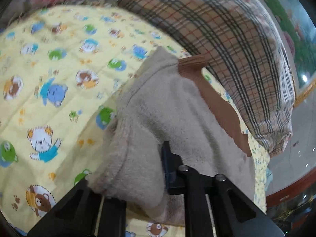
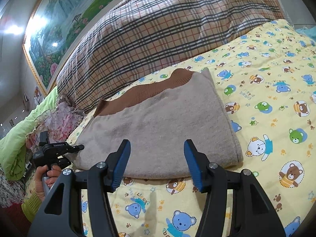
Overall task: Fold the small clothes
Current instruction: 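Lift the sweater side with the left gripper while the right gripper grasps the other side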
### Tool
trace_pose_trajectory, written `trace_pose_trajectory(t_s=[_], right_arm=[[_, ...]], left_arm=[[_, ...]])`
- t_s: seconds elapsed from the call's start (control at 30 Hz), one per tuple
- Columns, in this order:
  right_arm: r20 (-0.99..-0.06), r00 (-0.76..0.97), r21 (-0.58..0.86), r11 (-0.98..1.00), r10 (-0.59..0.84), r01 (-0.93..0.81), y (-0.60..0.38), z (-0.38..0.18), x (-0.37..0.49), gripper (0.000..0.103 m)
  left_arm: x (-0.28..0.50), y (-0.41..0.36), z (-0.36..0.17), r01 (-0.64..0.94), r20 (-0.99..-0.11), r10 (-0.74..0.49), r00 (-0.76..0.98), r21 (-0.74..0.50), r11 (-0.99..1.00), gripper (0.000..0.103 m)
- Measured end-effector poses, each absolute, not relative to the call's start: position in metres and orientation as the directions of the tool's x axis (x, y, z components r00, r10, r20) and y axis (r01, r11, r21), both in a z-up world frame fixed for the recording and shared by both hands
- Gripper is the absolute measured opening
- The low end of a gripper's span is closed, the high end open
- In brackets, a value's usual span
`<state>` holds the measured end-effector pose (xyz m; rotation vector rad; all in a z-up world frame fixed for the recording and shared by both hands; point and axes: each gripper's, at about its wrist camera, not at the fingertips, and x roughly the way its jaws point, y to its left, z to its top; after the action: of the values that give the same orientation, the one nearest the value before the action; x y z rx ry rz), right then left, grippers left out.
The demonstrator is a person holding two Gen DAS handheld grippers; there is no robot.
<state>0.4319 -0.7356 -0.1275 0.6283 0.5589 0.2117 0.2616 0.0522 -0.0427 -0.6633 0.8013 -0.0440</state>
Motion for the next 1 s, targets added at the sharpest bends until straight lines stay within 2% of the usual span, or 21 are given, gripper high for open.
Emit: trace_pose_trajectory(t_s=[0.07, 0.33, 0.43, 0.5, 0.6, 0.7, 0.8, 0.93, 1.0], right_arm=[[-0.423, 0.834, 0.617, 0.786, 0.355, -0.022, -0.737, -0.128, 0.432, 0.057], [-0.396, 0.841, 0.659, 0.752, 0.369, -0.020, -0.746, -0.130, 0.431, 0.057], [-0.386, 0.842, 0.683, 0.730, 0.378, -0.014, -0.755, -0.128, 0.434, 0.057], [-0.384, 0.843, 0.692, 0.721, 0.376, -0.006, -0.763, -0.123, 0.437, 0.057], [-0.389, 0.835, 0.696, 0.718, 0.390, -0.011, -0.774, -0.114, 0.451, 0.057], [-0.418, 0.777, 0.720, 0.693, 0.471, -0.032, -0.780, -0.112, 0.484, 0.057], [-0.440, 0.724, 0.710, 0.700, 0.531, -0.082, -0.772, -0.110, 0.517, 0.058], [-0.398, 0.633, 0.784, 0.605, 0.664, -0.141, -0.751, -0.119, 0.568, 0.068], [-0.409, 0.600, 0.798, 0.589, 0.687, -0.130, -0.741, -0.127, 0.590, 0.069]], left_arm=[[0.259, 0.043, -0.029, -0.162, -0.630, -0.281, 0.724, -0.551, 0.819, 0.009], [0.258, -0.041, 0.033, 0.168, -0.487, -0.497, 0.719, -0.572, 0.803, 0.008], [0.258, -0.087, 0.037, 0.295, -0.472, -0.590, 0.655, -0.558, 0.775, 0.008], [0.262, -0.121, 0.029, 0.362, -0.499, -0.629, 0.595, -0.533, 0.765, 0.008], [0.272, -0.152, 0.001, 0.381, -0.566, -0.630, 0.532, -0.505, 0.775, 0.008], [0.284, -0.162, -0.031, 0.344, -0.619, -0.611, 0.494, -0.507, 0.791, 0.008], [0.286, -0.154, -0.037, 0.321, -0.601, -0.634, 0.486, -0.552, 0.769, 0.008], [0.286, -0.151, -0.031, 0.328, -0.590, -0.643, 0.489, -0.558, 0.762, 0.008], [0.282, -0.149, -0.026, 0.336, -0.579, -0.650, 0.493, -0.562, 0.756, 0.008]])
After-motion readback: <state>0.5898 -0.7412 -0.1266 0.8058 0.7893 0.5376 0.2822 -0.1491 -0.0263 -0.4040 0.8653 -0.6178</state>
